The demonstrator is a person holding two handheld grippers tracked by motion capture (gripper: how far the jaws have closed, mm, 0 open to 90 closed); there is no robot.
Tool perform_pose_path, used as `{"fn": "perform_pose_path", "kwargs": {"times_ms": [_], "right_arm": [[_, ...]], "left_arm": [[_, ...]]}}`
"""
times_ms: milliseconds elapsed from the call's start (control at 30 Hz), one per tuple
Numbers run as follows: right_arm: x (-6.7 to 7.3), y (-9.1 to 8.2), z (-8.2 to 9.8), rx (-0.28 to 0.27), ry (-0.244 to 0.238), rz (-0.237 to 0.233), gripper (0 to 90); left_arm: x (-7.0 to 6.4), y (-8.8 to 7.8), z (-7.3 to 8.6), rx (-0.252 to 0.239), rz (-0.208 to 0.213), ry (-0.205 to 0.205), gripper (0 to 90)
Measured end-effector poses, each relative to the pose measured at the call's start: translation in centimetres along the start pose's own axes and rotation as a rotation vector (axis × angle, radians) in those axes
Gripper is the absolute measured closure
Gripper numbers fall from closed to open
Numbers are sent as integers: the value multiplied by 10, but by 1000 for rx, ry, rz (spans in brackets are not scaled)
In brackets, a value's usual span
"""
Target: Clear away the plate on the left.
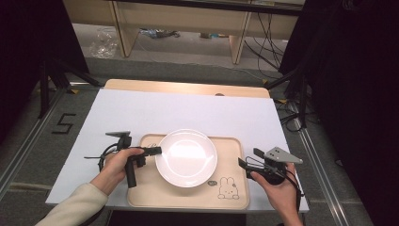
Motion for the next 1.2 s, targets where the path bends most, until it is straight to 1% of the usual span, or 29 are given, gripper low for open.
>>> {"fn": "perform_pose_path", "kwargs": {"times_ms": [33,133,167,200,233,267,300,333,467,500,533,567,600,700,733,767,800,833,867,967,1000,1067,1100,1133,1167,1200], "right_arm": [[0,-1,0,12,-7,7,265],[0,-1,0,13,-5,6,265],[1,0,0,-3,7,-4,265],[0,0,0,-4,-5,1,265],[0,0,0,-4,-5,1,265],[-1,-1,0,12,-13,8,265],[-1,-1,0,12,-13,8,265],[0,0,0,-3,2,-2,265],[0,0,0,2,1,-1,265],[0,-2,0,17,-1,5,265],[0,-2,0,17,-1,5,265],[-1,-2,0,21,-20,16,265],[-1,-2,0,13,-16,10,265],[0,-1,0,13,-10,8,265],[0,0,1,-5,-8,3,265],[0,-2,0,16,-2,5,265],[0,-2,0,16,-2,5,265],[0,-1,0,14,-9,7,265],[0,-1,0,14,-8,7,265],[0,-2,0,17,-2,5,265],[0,0,1,-5,-5,2,265],[0,0,0,-2,-9,3,265],[0,-2,0,17,-2,5,265],[0,0,0,2,-2,0,265],[0,-2,0,21,-3,2,265],[0,-2,0,21,-3,2,265]], "left_arm": [[0,0,0,-5,-3,-5,869],[1,-1,-1,-10,-9,-8,869],[2,-1,-1,-10,-16,-6,868],[2,-1,-1,-8,-19,-5,868],[2,-1,-1,-8,-19,-5,868],[3,-1,-1,-8,-18,-5,867],[3,-1,-1,-8,-18,-5,867],[3,0,-1,-12,-29,-10,867],[5,0,-2,-16,-36,-8,864],[6,0,-2,-13,-48,0,861],[6,0,-2,-13,-48,0,860],[8,1,-3,-16,-51,17,860],[8,1,-2,-16,-55,1,861],[8,1,-2,-18,-60,-1,861],[8,1,-2,-18,-58,-1,861],[9,1,-2,-18,-57,-2,862],[9,1,-2,-18,-57,-2,862],[11,2,-3,-21,-52,30,863],[12,2,-3,-21,-50,42,863],[13,3,-3,-18,-55,47,864],[14,3,-3,-21,-66,37,866],[14,3,-4,-14,-73,37,866],[14,3,-4,-12,-78,42,866],[14,3,-4,-12,-77,45,866],[14,3,-4,-8,-82,58,864],[14,3,-4,-8,-82,58,862]]}}
Point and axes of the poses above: each handheld gripper's, and its own axes: y roughly forward along the jaws, z roughly out of its underside, x roughly to its left, the point moved 1 cm from there along y, roughly forward along the jaws, and after that the axes turned 12 degrees about -y, right-handed, at the moved point
